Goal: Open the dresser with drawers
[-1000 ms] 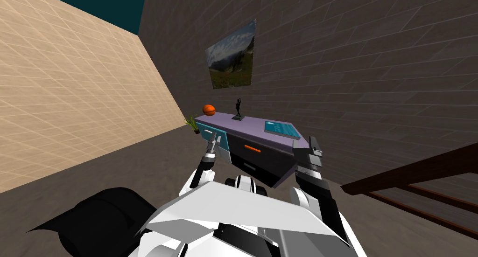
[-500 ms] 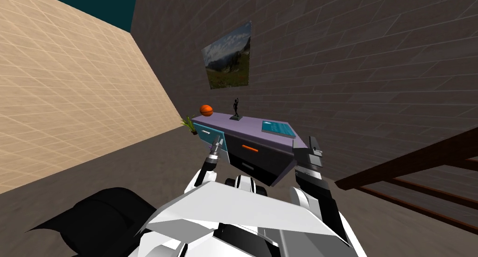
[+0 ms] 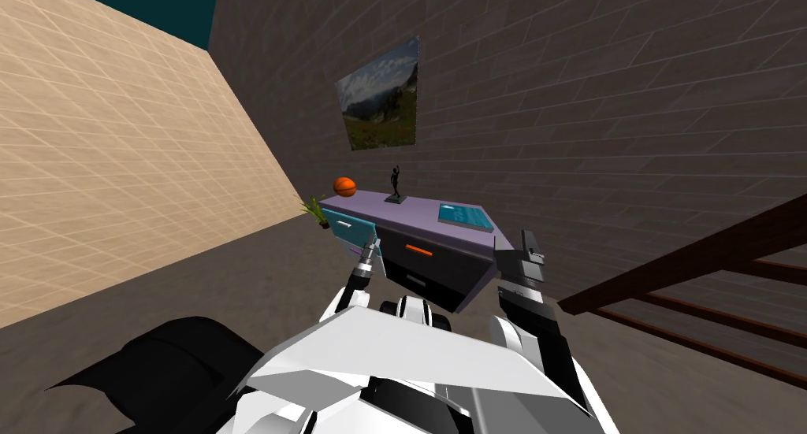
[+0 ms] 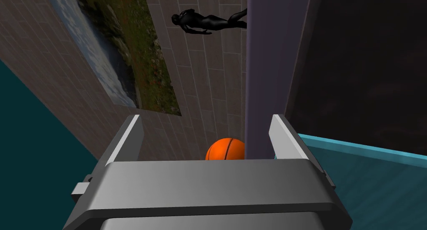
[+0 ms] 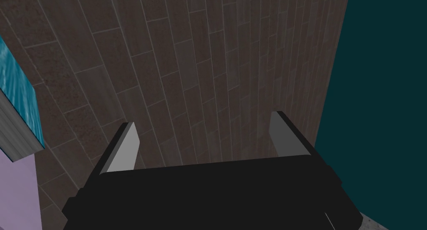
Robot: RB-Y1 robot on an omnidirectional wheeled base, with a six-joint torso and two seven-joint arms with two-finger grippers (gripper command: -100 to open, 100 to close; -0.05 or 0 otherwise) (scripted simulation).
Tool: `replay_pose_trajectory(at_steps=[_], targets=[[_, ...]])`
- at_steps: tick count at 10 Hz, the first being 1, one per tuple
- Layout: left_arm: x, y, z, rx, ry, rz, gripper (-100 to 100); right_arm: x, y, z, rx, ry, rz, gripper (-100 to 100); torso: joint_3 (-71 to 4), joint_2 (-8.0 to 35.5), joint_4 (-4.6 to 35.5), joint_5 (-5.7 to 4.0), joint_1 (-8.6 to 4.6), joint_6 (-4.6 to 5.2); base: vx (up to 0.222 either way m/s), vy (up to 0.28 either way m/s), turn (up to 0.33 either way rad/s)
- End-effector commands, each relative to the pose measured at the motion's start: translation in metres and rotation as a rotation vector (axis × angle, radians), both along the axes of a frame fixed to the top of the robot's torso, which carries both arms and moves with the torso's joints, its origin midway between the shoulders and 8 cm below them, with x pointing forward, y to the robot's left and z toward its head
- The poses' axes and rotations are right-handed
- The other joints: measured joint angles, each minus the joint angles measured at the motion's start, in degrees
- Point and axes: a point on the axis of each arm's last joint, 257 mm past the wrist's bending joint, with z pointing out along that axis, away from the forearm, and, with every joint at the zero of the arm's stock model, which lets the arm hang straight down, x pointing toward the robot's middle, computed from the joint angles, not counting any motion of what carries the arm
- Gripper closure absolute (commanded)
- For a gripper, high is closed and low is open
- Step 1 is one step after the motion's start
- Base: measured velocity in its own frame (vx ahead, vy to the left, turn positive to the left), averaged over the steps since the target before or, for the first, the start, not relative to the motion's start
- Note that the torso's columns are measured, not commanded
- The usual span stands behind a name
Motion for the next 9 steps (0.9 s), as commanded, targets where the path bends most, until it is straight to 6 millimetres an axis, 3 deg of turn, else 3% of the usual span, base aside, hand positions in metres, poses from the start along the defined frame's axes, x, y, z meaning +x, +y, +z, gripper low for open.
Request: replay_pose_trajectory(at_steps=[1,9], targets=[[0.005,-0.005,-0.019,-0.003,0.035,-0.009,-100,0.0,0.0,0.0,0.0,0.0,0.0,0,0.0,0.0,0.0,0.0,0.0,0.0,0.006,-0.025,-0.046],[0.014,-0.026,-0.089,0.014,0.161,-0.053,-100,0.0,0.0,0.0,0.0,0.0,0.0,0,-0.01,-0.02,-0.01,0.01,0.01,0.0,0.004,-0.025,-0.051]])
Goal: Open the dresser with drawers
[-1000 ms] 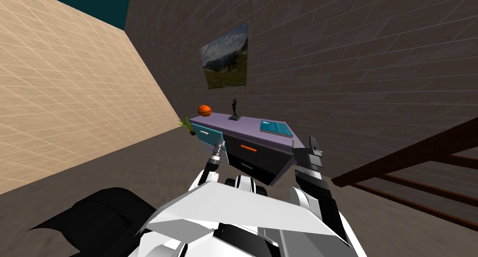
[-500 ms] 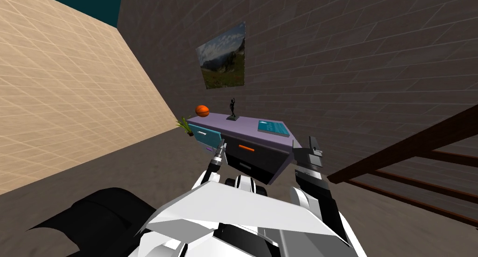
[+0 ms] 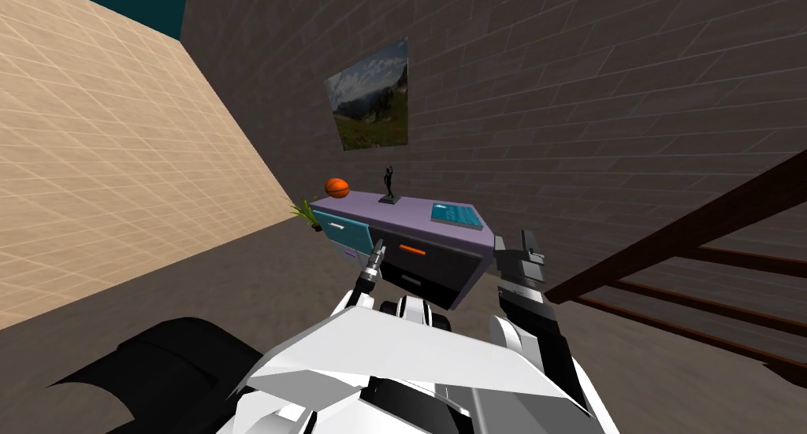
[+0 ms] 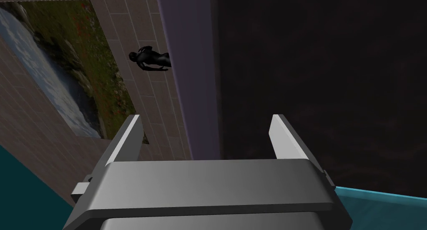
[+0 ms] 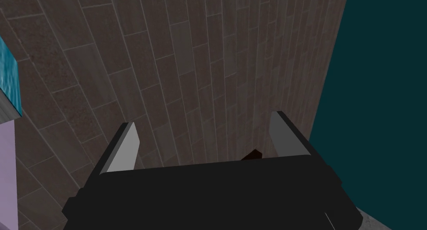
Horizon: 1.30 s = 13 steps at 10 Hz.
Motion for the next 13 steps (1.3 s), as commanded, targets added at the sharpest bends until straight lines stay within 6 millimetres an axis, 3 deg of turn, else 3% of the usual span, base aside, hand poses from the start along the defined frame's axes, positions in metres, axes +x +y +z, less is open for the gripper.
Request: replay_pose_trajectory(at_steps=[1,9,11,13], targets=[[0.001,-0.008,-0.024,0.007,0.045,-0.017,-100,0.0,0.0,0.0,0.0,0.0,0.0,0,0.0,0.01,0.0,-0.01,-0.02,0.0,0.006,-0.032,-0.058],[0.002,-0.041,-0.081,-0.017,0.151,-0.054,-100,0.0,0.0,0.0,0.0,0.0,0.0,0,0.0,0.01,0.0,-0.01,-0.02,0.0,0.006,-0.024,-0.047],[0.002,-0.052,-0.089,-0.038,0.165,-0.058,-100,0.0,0.0,0.0,0.0,0.0,0.0,0,0.01,0.02,0.01,0.0,0.0,-0.01,0.005,-0.02,-0.028],[0.009,-0.049,-0.081,-0.031,0.162,-0.056,-100,0.0,0.0,0.0,0.0,0.0,0.0,0,0.01,0.02,0.01,0.01,0.05,-0.01,0.032,-0.008,-0.003]])
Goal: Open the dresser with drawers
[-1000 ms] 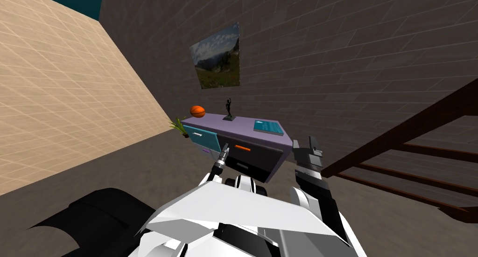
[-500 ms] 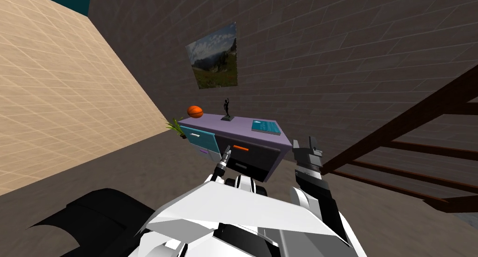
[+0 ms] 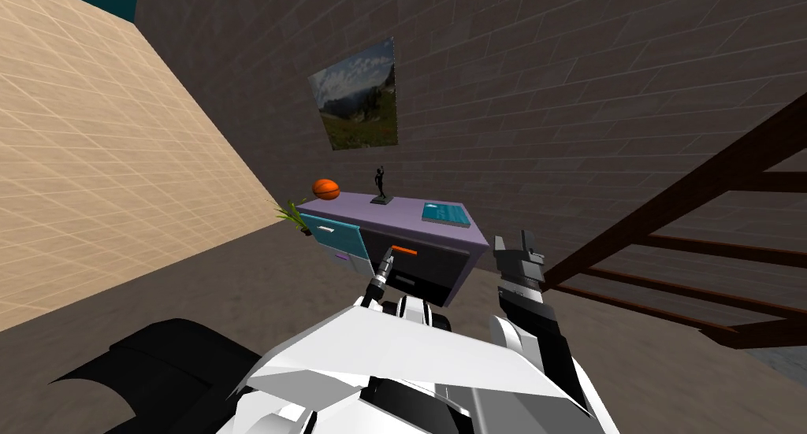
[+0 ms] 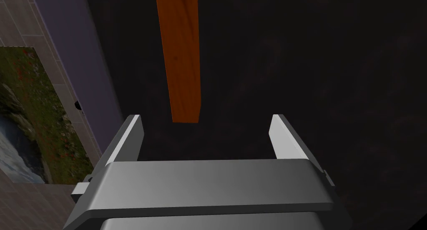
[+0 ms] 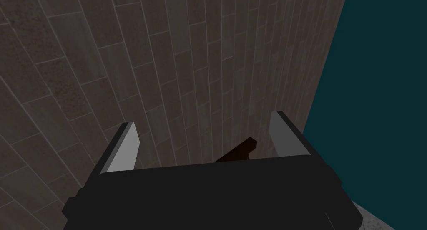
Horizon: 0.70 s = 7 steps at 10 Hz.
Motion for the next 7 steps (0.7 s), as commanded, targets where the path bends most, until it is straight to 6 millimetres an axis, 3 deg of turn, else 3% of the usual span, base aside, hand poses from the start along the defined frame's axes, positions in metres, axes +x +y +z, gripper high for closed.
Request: replay_pose_trajectory(at_steps=[1,2,3,4,5,7], targets=[[0.01,-0.001,0.008,0.001,0.0,0.0,-100,0.0,0.0,0.0,0.0,0.0,0.0,0,-0.1,-0.18,-0.04,0.0,-0.02,0.01,0.079,-0.018,-0.004],[0.007,0.001,0.006,0.001,-0.002,0.0,-100,0.0,0.0,0.0,0.0,0.0,0.0,0,-0.12,-0.18,-0.05,-0.02,-0.08,0.01,0.031,-0.01,0.001],[0.0,0.0,0.0,0.0,0.0,0.0,100,0.0,0.0,0.0,0.0,0.0,0.0,0,0.01,0.03,-0.01,-0.01,-0.05,0.01,-0.054,0.017,0.006],[0.004,0.0,0.003,0.0,0.0,0.0,100,0.0,0.0,0.0,0.0,0.0,0.0,0,0.19,0.31,0.05,0.02,0.03,0.01,-0.039,0.012,0.008],[0.003,0.007,0.006,0.025,-0.009,-0.009,-100,0.0,0.0,0.0,0.0,0.0,0.0,0,0.04,-0.03,-0.08,0.07,0.04,0.05,-0.017,-0.005,-0.002],[0.007,0.007,0.011,0.031,-0.004,-0.015,-100,0.0,0.0,0.0,0.0,0.0,0.0,0,-0.11,-0.18,-0.06,-0.02,-0.1,0.01,-0.025,-0.028,0.006]])
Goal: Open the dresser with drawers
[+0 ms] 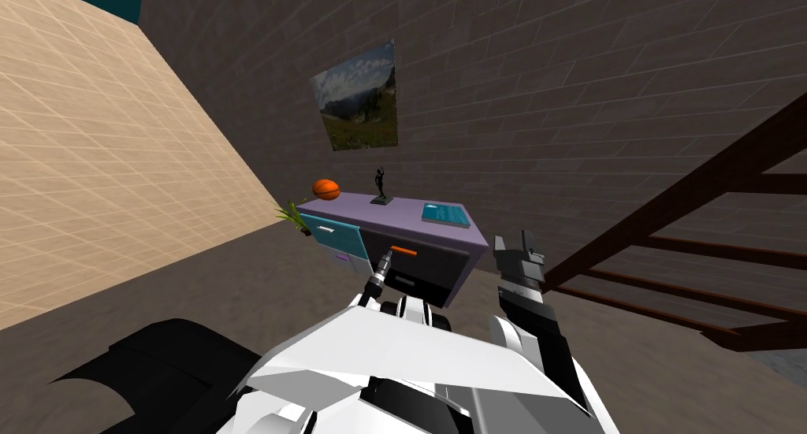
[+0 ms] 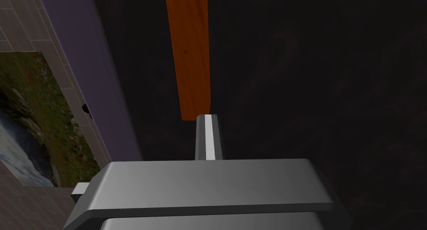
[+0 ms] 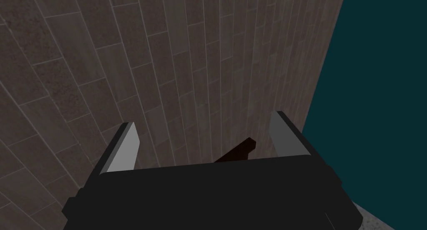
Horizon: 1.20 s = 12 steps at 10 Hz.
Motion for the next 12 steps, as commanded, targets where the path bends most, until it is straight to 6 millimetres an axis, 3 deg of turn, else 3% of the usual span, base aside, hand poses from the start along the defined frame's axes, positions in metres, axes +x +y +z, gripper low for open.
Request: replay_pose_trajectory(at_steps=[1,4,7,8,12], targets=[[0.005,-0.001,0.006,0.006,0.009,-0.007,-100,0.0,0.0,0.0,0.0,0.0,0.0,0,0.07,0.12,0.04,-0.02,-0.08,0.0,-0.041,-0.049,0.006],[0.011,-0.017,0.009,-0.047,0.021,0.003,-100,0.0,0.0,0.0,0.0,0.0,0.0,0,0.14,0.21,0.08,0.01,0.04,0.0,-0.042,-0.043,0.003],[0.013,-0.015,0.014,-0.036,0.018,0.001,-100,0.0,0.0,0.0,0.0,0.0,0.0,0,-0.04,-0.08,0.0,0.02,0.09,0.0,0.023,-0.011,-0.002],[0.013,-0.015,0.014,-0.036,0.02,0.001,100,0.0,0.0,0.0,0.0,0.0,0.0,0,0.02,0.05,0.01,0.01,0.07,-0.01,0.0,0.0,0.0],[0.006,-0.017,0.02,-0.035,0.015,-0.007,100,0.0,0.0,0.0,0.0,0.0,0.0,0,0.32,0.5,0.16,0.01,0.06,0.0,-0.153,0.015,0.02]])
